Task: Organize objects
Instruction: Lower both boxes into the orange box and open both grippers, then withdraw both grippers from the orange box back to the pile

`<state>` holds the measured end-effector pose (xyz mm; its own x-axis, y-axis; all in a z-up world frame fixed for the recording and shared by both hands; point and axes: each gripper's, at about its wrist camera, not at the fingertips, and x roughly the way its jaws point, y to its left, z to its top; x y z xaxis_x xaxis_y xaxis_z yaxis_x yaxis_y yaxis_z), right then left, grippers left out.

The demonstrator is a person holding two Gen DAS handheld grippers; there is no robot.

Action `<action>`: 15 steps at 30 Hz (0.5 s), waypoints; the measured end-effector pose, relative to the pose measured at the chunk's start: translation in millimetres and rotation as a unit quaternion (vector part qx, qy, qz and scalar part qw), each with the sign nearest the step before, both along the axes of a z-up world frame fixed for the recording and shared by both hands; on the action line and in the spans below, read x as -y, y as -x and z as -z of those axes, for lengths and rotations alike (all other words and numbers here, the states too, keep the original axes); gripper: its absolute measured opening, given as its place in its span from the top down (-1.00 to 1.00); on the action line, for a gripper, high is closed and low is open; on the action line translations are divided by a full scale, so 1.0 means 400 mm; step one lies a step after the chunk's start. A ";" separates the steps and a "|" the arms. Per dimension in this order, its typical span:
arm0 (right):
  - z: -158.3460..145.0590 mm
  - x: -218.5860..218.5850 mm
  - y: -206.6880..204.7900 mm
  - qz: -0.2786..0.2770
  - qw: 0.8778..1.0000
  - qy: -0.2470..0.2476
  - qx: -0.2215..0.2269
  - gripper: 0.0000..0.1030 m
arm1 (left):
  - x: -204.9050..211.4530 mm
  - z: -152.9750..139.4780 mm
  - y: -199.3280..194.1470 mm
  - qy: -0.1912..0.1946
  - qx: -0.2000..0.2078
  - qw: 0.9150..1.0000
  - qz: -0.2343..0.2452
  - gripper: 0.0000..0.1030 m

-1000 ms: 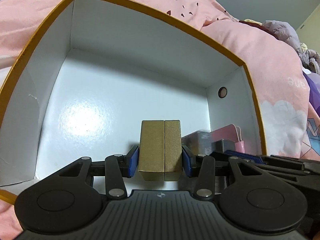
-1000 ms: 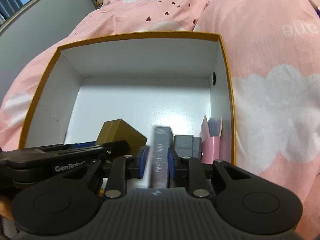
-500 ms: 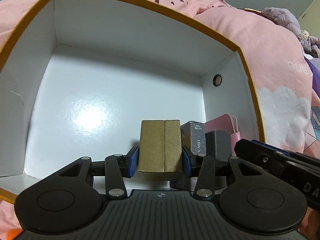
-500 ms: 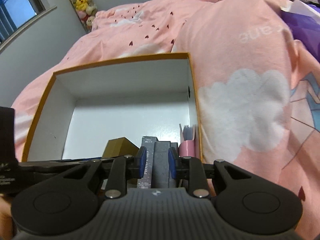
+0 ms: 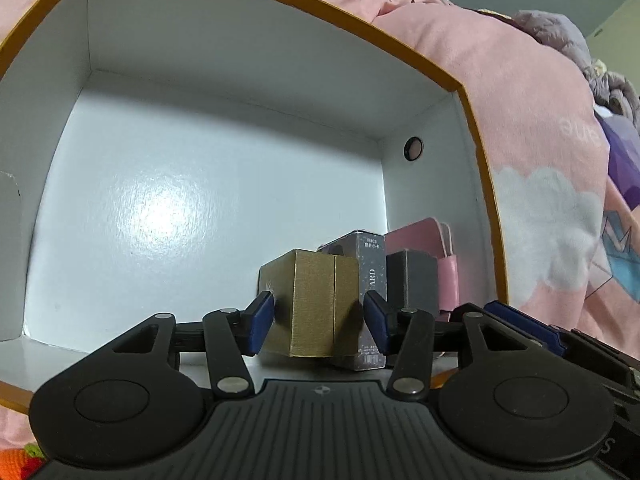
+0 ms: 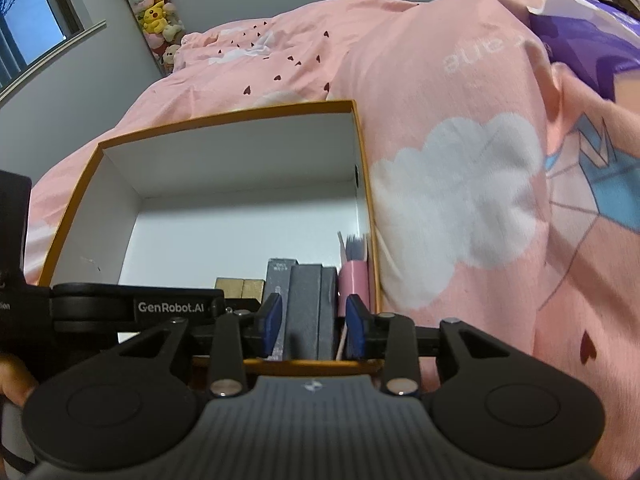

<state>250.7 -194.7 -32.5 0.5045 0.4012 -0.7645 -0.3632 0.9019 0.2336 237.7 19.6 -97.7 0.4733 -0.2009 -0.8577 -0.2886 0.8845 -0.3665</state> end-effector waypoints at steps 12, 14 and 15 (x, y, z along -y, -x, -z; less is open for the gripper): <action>-0.019 0.029 0.077 -0.002 0.998 -0.027 0.057 0.02 | 0.027 -0.131 0.087 -0.076 0.084 0.993 0.025 -0.06; -0.030 0.036 0.104 0.003 0.996 -0.027 0.086 -0.12 | 0.032 -0.168 0.118 -0.088 0.110 0.989 0.040 -0.06; -0.036 0.039 0.118 0.004 0.994 -0.028 0.103 -0.22 | 0.034 -0.186 0.136 -0.094 0.121 0.987 0.045 -0.06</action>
